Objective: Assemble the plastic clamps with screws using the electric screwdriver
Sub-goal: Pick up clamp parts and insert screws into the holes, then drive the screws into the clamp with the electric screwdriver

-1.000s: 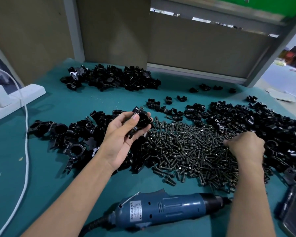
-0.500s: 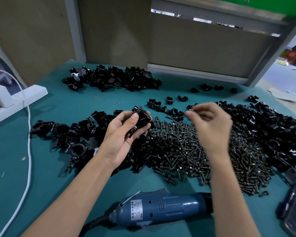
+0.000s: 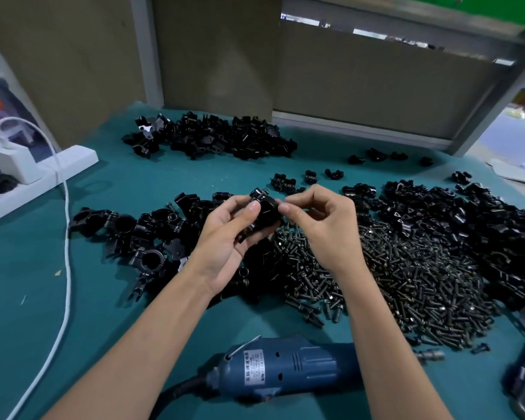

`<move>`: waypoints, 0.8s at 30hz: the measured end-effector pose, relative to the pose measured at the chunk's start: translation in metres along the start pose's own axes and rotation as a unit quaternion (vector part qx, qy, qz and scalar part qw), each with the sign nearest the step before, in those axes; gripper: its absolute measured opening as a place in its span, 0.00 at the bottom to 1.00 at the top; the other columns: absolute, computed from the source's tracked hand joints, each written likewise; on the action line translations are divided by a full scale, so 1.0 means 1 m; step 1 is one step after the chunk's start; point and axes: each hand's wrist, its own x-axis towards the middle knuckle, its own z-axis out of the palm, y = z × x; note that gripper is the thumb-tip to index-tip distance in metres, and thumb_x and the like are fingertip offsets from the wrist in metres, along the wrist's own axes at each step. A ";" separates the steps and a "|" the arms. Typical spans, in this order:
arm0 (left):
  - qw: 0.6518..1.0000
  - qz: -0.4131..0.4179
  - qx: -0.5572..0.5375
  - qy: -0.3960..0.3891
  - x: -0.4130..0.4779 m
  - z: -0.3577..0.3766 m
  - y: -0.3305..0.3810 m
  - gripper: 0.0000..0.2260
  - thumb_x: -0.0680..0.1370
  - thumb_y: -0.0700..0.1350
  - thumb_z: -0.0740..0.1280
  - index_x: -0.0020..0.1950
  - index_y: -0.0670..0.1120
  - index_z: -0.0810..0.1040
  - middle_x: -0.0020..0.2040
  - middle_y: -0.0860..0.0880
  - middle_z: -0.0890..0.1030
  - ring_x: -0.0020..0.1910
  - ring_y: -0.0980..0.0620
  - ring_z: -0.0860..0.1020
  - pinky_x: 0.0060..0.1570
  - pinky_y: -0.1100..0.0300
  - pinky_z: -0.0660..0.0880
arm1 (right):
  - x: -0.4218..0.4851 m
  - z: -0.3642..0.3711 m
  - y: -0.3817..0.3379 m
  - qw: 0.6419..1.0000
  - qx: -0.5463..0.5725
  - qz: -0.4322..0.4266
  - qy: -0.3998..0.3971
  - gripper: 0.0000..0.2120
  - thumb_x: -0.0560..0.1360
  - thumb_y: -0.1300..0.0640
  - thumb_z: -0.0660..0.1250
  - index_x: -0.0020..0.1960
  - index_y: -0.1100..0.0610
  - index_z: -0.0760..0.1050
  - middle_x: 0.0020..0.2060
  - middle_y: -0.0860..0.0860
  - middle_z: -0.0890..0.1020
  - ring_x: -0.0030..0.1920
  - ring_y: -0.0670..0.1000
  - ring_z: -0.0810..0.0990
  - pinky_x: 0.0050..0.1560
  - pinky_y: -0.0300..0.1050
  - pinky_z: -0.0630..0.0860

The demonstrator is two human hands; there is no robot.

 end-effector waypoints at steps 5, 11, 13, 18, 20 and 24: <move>1.000 -0.010 -0.011 -0.012 -0.002 0.001 0.002 0.11 0.74 0.41 0.67 0.55 0.38 0.74 0.60 0.36 0.81 0.57 0.42 0.82 0.51 0.56 0.81 | -0.007 -0.008 -0.004 1.000 -0.008 0.001 0.005 0.08 0.74 0.65 0.72 0.47 0.53 0.82 0.49 0.49 0.81 0.46 0.49 0.81 0.49 0.52 0.80; 0.992 -0.011 -0.123 -0.008 0.002 -0.003 0.009 0.20 0.76 0.40 0.66 0.65 0.36 0.69 0.58 0.35 0.82 0.59 0.40 0.81 0.53 0.53 0.81 | -0.064 -0.035 -0.033 0.939 -0.242 -0.032 -0.244 0.21 0.74 0.29 0.53 0.59 0.38 0.73 0.50 0.35 0.79 0.51 0.35 0.77 0.50 0.30 0.74; 0.986 -0.014 -0.164 0.001 0.003 -0.006 0.011 0.21 0.76 0.40 0.66 0.67 0.36 0.68 0.58 0.35 0.81 0.59 0.38 0.81 0.54 0.50 0.81 | -0.096 -0.033 -0.031 0.846 -0.406 -0.058 -0.339 0.36 0.67 0.19 0.43 0.64 0.38 0.67 0.50 0.38 0.77 0.50 0.39 0.74 0.50 0.36 0.74; 0.980 -0.030 -0.194 0.014 0.003 -0.011 0.016 0.24 0.76 0.39 0.65 0.70 0.32 0.67 0.59 0.33 0.81 0.60 0.36 0.80 0.58 0.46 0.79 | -0.131 -0.031 -0.017 0.807 -0.490 -0.161 -0.288 0.38 0.62 0.19 0.57 0.58 0.45 0.77 0.33 0.41 0.76 0.31 0.43 0.76 0.31 0.33 0.72; 0.984 -0.028 -0.177 0.018 0.003 -0.012 0.017 0.24 0.76 0.40 0.66 0.70 0.32 0.67 0.59 0.33 0.80 0.60 0.36 0.80 0.58 0.46 0.79 | -0.132 -0.036 -0.011 0.827 -0.461 -0.218 -0.237 0.35 0.65 0.24 0.61 0.60 0.49 0.72 0.35 0.43 0.78 0.33 0.44 0.77 0.33 0.34 0.75; 0.998 0.004 -0.063 0.008 0.005 -0.012 0.020 0.19 0.72 0.40 0.71 0.61 0.37 0.73 0.53 0.38 0.83 0.56 0.42 0.82 0.54 0.54 0.80 | -0.144 -0.038 0.001 0.881 -0.361 -0.299 -0.070 0.20 0.74 0.46 0.70 0.61 0.55 0.77 0.40 0.49 0.85 0.40 0.46 0.81 0.43 0.42 0.78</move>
